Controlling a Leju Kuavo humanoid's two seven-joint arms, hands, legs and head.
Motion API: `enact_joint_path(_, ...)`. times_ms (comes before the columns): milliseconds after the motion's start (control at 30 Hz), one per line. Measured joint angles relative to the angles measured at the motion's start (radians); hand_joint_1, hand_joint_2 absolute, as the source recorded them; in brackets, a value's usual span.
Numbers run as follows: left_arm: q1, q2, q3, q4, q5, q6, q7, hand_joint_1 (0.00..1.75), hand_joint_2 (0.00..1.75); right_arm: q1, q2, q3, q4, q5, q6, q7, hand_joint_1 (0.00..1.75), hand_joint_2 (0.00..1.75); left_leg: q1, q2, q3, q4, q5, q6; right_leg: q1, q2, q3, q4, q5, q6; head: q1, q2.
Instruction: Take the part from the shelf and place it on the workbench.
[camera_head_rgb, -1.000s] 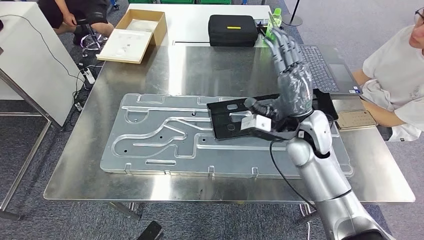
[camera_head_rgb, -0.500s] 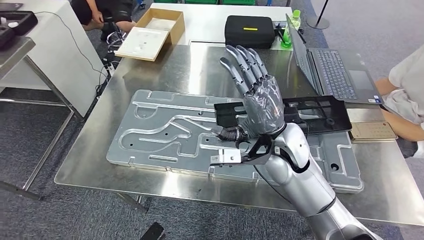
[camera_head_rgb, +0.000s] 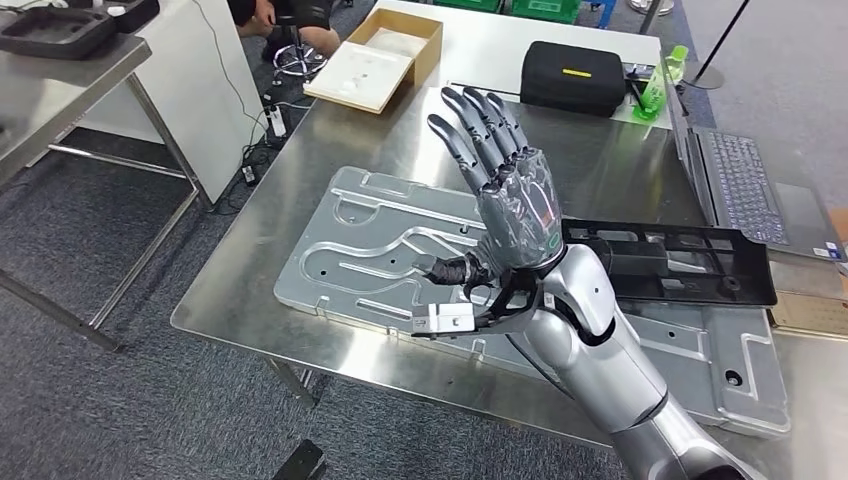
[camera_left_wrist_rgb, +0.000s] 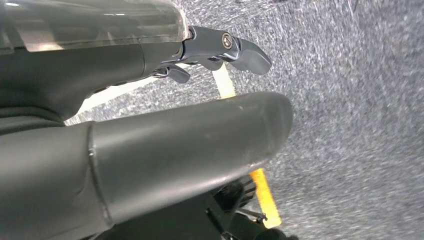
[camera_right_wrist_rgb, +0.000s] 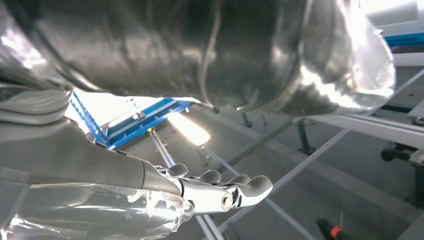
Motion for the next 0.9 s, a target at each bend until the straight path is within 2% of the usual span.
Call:
enact_joint_path(33, 0.0, 0.0, 0.0, 0.0, 0.0, -0.001, 0.0, 0.0, 0.0, -0.001, 0.0, 0.0, 0.0, 0.0, 0.002, 0.003, 0.0, 0.0, 0.0, -0.011, -0.001, 0.001, 0.0, 0.001, 0.0, 0.003, -0.018, 0.034, -0.004, 0.0, 0.0, 0.0)
enact_joint_path(67, 0.001, 0.0, 0.0, 0.0, -0.001, -0.001, 0.0, 0.0, 0.0, -0.003, -0.001, 0.0, 0.0, 0.001, 0.003, 0.004, 0.0, 0.0, 0.0, -0.024, -0.001, 0.003, 0.0, 0.0, 0.0, 0.005, -0.019, 0.032, 0.012, -0.001, 0.0, 0.0)
enact_joint_path(100, 0.001, -0.001, 0.0, 0.0, -0.001, -0.001, 0.0, 0.0, 0.0, -0.006, -0.001, 0.001, 0.0, 0.001, 0.004, 0.006, 0.0, 0.0, 0.0, -0.037, -0.001, 0.005, 0.0, 0.0, 0.0, 0.008, -0.001, -0.01, 0.044, -0.004, 0.0, 0.0)
enact_joint_path(133, 0.0, -0.002, 0.0, 0.0, -0.001, -0.001, 0.0, 0.0, 0.0, -0.012, -0.001, 0.001, 0.0, 0.001, 0.005, 0.007, 0.0, 0.0, 0.0, -0.049, -0.001, 0.006, 0.0, -0.001, -0.001, 0.021, 0.03, -0.077, 0.082, -0.007, 0.0, 0.0)
enact_joint_path(200, -0.003, -0.004, 0.001, 0.0, -0.002, -0.001, 0.0, 0.0, 0.0, -0.026, -0.001, 0.002, -0.001, 0.002, 0.008, 0.01, 0.0, 0.0, -0.001, -0.071, -0.006, 0.011, 0.0, -0.009, -0.002, 0.06, 0.083, -0.195, 0.126, -0.014, 0.0, 0.0)
enact_joint_path(233, -0.004, -0.005, 0.001, 0.0, -0.002, -0.001, 0.001, 0.0, 0.0, -0.031, -0.001, 0.002, -0.001, 0.002, 0.01, 0.011, 0.0, 0.0, 0.0, -0.08, -0.01, 0.012, 0.001, -0.015, -0.002, 0.073, 0.095, -0.223, 0.13, -0.016, 0.0, 0.0)
enact_joint_path(267, -0.004, -0.006, 0.001, 0.0, -0.002, 0.0, 0.001, 0.0, 0.0, -0.034, -0.001, 0.002, -0.001, 0.003, 0.012, 0.011, 0.0, 0.0, 0.002, -0.09, -0.013, 0.011, 0.003, -0.022, 0.0, 0.073, 0.097, -0.23, 0.127, -0.018, 0.0, 0.0)
enact_joint_path(333, -0.002, -0.005, 0.001, 0.0, -0.003, 0.001, 0.002, 0.0, 0.0, -0.04, -0.001, 0.003, -0.002, 0.004, 0.015, 0.012, 0.0, 0.0, 0.003, -0.102, -0.017, 0.009, 0.005, -0.035, -0.002, 0.053, 0.101, -0.237, 0.132, -0.027, 0.0, 0.0)
enact_joint_path(367, -0.001, -0.004, 0.001, 0.0, -0.003, 0.001, 0.003, 0.0, 0.0, -0.043, 0.0, 0.004, -0.002, 0.004, 0.016, 0.012, 0.0, 0.0, 0.001, -0.089, -0.022, 0.018, -0.002, -0.04, -0.005, 0.042, 0.105, -0.243, 0.135, -0.033, -0.003, 0.0)
enact_joint_path(400, -0.001, -0.004, 0.001, 0.0, -0.003, 0.001, 0.003, 0.0, 0.0, -0.047, 0.0, 0.005, -0.003, 0.004, 0.017, 0.012, 0.0, 0.0, -0.001, -0.066, -0.035, 0.047, -0.021, -0.045, -0.007, 0.029, 0.109, -0.249, 0.137, -0.039, -0.005, 0.0)
enact_joint_path(467, -0.003, -0.004, 0.001, 0.0, -0.004, 0.001, 0.003, 0.0, 0.0, -0.049, 0.0, 0.006, -0.003, 0.005, 0.017, 0.013, 0.0, 0.0, 0.0, -0.011, -0.087, 0.158, -0.081, -0.053, -0.005, 0.003, 0.112, -0.254, 0.137, -0.047, -0.011, 0.0)
enact_joint_path(500, -0.004, -0.004, 0.001, 0.0, -0.004, 0.001, 0.003, 0.0, 0.0, -0.05, 0.0, 0.006, -0.003, 0.006, 0.017, 0.014, 0.0, 0.0, 0.002, 0.002, -0.118, 0.222, -0.109, -0.056, -0.003, -0.011, 0.112, -0.253, 0.136, -0.049, -0.011, 0.0)
enact_joint_path(533, -0.003, -0.004, 0.001, 0.0, -0.003, 0.001, 0.004, 0.0, 0.0, -0.049, -0.001, 0.007, -0.003, 0.006, 0.017, 0.014, 0.0, 0.0, 0.003, 0.007, -0.138, 0.264, -0.121, -0.058, -0.002, -0.024, 0.112, -0.252, 0.135, -0.049, -0.011, 0.0)
enact_joint_path(567, -0.002, -0.003, 0.001, 0.0, -0.003, 0.0, 0.004, 0.0, 0.0, -0.049, -0.001, 0.007, -0.003, 0.006, 0.017, 0.015, 0.0, 0.0, 0.004, 0.011, -0.142, 0.273, -0.114, -0.06, -0.001, -0.037, 0.112, -0.251, 0.133, -0.049, -0.011, 0.0)
enact_joint_path(600, 0.0, -0.003, 0.001, 0.0, -0.003, 0.0, 0.004, 0.0, 0.0, -0.049, -0.001, 0.007, -0.003, 0.006, 0.017, 0.016, 0.0, 0.0, 0.004, 0.015, -0.126, 0.244, -0.091, -0.06, -0.001, -0.048, 0.113, -0.249, 0.13, -0.048, -0.011, 0.0)
enact_joint_path(633, 0.001, -0.003, 0.001, 0.0, -0.002, 0.0, 0.004, 0.0, 0.0, -0.049, -0.001, 0.007, -0.003, 0.006, 0.017, 0.018, 0.0, 0.0, 0.004, 0.025, -0.093, 0.183, -0.057, -0.058, -0.001, -0.06, 0.115, -0.246, 0.127, -0.046, -0.011, 0.0)
enact_joint_path(667, 0.001, -0.003, 0.001, 0.0, -0.001, -0.001, 0.005, 0.0, 0.0, -0.049, -0.001, 0.007, -0.003, 0.006, 0.017, 0.019, 0.0, 0.0, 0.001, 0.046, -0.057, 0.114, -0.032, -0.055, 0.001, -0.07, 0.117, -0.244, 0.123, -0.042, -0.011, 0.0)
enact_joint_path(733, 0.0, -0.003, 0.001, 0.0, 0.0, -0.001, 0.005, 0.0, 0.0, -0.05, -0.001, 0.007, -0.003, 0.006, 0.017, 0.02, 0.0, 0.0, -0.006, 0.07, -0.011, 0.024, -0.006, -0.041, 0.007, -0.087, 0.119, -0.239, 0.117, -0.034, -0.01, 0.0)
enact_joint_path(767, 0.0, -0.003, 0.001, 0.0, 0.0, -0.001, 0.005, 0.0, 0.0, -0.051, -0.001, 0.008, -0.003, 0.007, 0.016, 0.02, 0.0, 0.0, -0.009, 0.072, -0.008, 0.013, -0.007, -0.035, 0.01, -0.095, 0.12, -0.239, 0.116, -0.03, -0.01, 0.0)
enact_joint_path(833, 0.004, -0.003, 0.002, 0.0, 0.002, -0.001, 0.005, 0.0, 0.0, -0.051, -0.001, 0.008, -0.004, 0.007, 0.016, 0.02, 0.0, 0.0, -0.008, 0.05, -0.008, 0.008, -0.001, -0.023, 0.01, -0.108, 0.123, -0.239, 0.113, -0.02, -0.01, 0.0)
enact_joint_path(867, 0.005, -0.003, 0.002, 0.0, 0.003, -0.001, 0.004, 0.0, 0.0, -0.052, -0.001, 0.008, -0.004, 0.008, 0.016, 0.02, 0.0, 0.0, -0.006, 0.04, -0.006, 0.003, 0.002, -0.016, 0.007, -0.098, 0.123, -0.232, 0.105, -0.014, -0.01, 0.0)
enact_joint_path(900, 0.006, -0.003, 0.002, 0.0, 0.003, -0.002, 0.004, 0.0, 0.0, -0.052, -0.001, 0.009, -0.006, 0.008, 0.015, 0.02, 0.0, 0.0, -0.004, 0.031, -0.004, -0.001, 0.005, -0.01, 0.004, -0.077, 0.114, -0.209, 0.087, -0.009, -0.01, 0.0)
